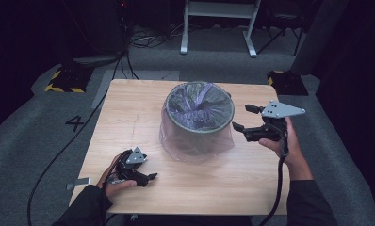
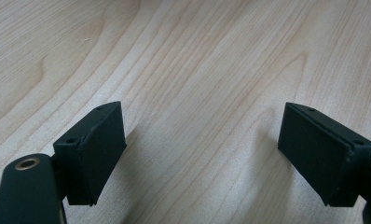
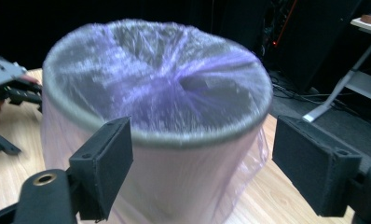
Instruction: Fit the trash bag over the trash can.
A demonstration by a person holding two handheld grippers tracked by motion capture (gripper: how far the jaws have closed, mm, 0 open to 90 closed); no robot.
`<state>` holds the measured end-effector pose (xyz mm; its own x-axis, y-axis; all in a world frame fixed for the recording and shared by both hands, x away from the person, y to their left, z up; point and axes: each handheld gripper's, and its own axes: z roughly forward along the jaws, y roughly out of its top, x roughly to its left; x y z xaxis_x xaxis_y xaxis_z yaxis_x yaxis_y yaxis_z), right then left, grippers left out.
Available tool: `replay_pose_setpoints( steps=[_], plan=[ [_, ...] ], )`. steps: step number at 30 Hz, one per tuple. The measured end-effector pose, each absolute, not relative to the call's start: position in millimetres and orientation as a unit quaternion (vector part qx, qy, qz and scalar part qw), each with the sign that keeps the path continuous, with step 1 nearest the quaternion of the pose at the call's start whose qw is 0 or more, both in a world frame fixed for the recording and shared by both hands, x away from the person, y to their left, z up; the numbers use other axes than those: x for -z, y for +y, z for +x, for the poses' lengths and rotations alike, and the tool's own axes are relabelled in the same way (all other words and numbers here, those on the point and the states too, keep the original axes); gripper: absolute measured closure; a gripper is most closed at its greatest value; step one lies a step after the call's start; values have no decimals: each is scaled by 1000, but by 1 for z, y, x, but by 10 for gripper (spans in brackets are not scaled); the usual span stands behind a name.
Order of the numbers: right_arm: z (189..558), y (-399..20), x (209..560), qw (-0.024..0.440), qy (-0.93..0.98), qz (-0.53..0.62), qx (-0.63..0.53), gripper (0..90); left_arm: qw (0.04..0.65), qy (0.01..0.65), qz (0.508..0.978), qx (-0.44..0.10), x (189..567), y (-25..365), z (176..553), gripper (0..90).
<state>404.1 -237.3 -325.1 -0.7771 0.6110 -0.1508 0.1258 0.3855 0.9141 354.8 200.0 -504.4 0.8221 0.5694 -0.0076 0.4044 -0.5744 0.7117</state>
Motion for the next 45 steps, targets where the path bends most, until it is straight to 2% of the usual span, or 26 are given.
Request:
replay_pose_setpoints(
  steps=[20,32,45],
  plan=[
    [442,-182,301,222,807,242,-492,184,370,275,880,-111,504,200,355,143],
    [468,-148,312,199,826,249,-465,185,370,275,880,-110,504,200,355,144],
    [474,-133,324,181,859,222,-424,216,370,275,881,-110,504,200,355,143]
  ],
)
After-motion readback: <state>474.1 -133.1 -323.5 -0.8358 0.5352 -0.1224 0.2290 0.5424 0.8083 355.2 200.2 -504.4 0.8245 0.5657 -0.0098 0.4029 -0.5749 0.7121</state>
